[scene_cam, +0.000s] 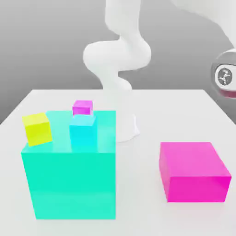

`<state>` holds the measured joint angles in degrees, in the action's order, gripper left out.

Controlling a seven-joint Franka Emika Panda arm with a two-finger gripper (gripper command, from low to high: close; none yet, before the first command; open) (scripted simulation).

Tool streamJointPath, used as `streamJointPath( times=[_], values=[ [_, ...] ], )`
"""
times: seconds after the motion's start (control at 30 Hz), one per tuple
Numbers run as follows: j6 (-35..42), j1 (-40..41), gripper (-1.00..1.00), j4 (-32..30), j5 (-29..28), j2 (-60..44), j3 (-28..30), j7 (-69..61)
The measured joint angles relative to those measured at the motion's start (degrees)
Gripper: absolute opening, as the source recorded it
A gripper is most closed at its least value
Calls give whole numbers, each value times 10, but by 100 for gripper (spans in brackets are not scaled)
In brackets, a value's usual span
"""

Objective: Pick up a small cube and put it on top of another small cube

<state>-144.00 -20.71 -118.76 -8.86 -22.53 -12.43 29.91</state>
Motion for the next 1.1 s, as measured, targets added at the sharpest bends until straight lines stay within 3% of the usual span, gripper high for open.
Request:
streamJointPath(
  times=[0.2,0.23,0.5,0.63,0.87,1.1],
  values=[
    [-62,-37,0,27,-37,-126,16,7],
    [-69,-40,-100,29,-40,-136,19,9],
    [-56,-37,-100,26,-33,-120,15,4],
    [-2,-16,-100,4,-1,-42,7,4],
    [82,46,-100,-53,73,107,65,112],
    [169,139,-100,-111,92,253,116,263]
  ],
)
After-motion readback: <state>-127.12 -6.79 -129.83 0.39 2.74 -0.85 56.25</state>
